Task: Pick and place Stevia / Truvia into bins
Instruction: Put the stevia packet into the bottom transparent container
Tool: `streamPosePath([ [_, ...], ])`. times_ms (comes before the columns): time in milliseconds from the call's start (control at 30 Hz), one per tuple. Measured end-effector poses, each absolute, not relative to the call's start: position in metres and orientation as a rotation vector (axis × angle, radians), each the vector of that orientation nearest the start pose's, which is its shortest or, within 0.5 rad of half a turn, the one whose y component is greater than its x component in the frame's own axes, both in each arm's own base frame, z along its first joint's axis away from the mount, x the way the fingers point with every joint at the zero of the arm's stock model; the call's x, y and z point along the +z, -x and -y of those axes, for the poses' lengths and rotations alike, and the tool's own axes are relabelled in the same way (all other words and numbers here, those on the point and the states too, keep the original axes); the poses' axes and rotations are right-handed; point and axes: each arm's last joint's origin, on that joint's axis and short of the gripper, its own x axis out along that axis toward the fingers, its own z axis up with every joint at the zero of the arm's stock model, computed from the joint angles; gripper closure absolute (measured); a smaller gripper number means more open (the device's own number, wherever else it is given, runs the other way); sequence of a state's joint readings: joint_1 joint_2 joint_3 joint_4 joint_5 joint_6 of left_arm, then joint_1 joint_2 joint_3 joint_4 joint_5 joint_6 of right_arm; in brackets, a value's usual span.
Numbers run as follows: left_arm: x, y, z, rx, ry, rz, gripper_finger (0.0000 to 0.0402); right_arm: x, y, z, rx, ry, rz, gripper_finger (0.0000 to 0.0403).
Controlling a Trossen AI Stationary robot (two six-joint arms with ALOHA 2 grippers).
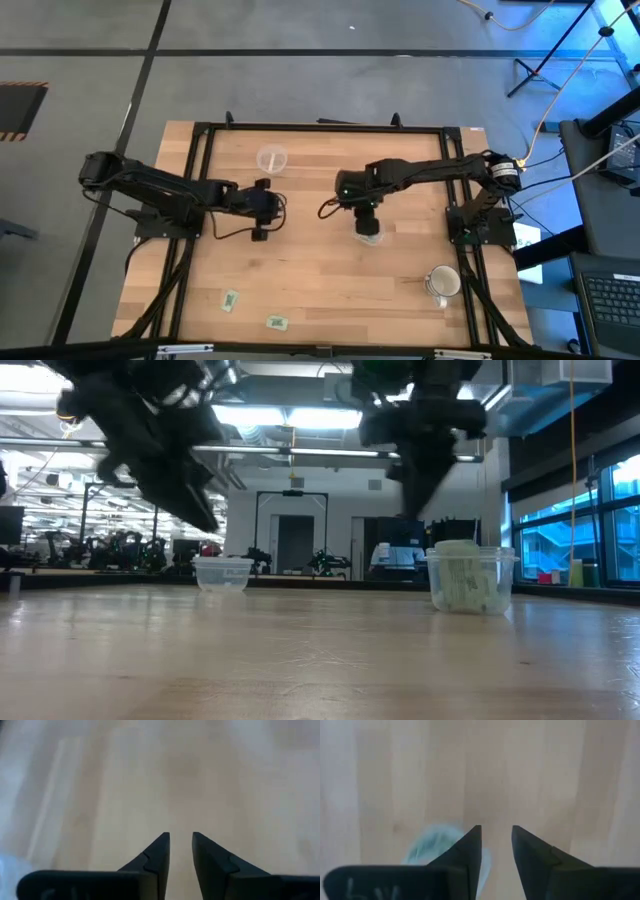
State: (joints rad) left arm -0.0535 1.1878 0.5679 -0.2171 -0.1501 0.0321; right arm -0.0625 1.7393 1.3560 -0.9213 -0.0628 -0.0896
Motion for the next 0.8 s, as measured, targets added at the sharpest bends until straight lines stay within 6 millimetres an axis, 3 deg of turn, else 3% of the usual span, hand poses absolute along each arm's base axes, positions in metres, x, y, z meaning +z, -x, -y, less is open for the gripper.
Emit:
streamPosePath([
  [167, 0.205, -0.207, 0.034, -0.105, -0.216, -0.866, 0.0365, 0.243, -0.358, 0.030, 0.146, 0.092, -1.066, 0.0292],
  [333, 0.217, -0.200, 0.061, -0.170, -0.018, -0.894, 0.0397, 0.250, -0.370, 0.036, 0.140, 0.147, -0.918, 0.0292],
  [567, 0.211, -0.189, 0.103, -0.248, 0.023, -0.924, 0.0400, 0.254, -0.374, 0.038, 0.131, 0.155, -0.857, 0.0292],
  [800, 0.205, -0.210, 0.134, -0.311, 0.002, -0.743, 0.0400, 0.254, -0.374, 0.038, 0.131, 0.155, -0.856, 0.0292],
])
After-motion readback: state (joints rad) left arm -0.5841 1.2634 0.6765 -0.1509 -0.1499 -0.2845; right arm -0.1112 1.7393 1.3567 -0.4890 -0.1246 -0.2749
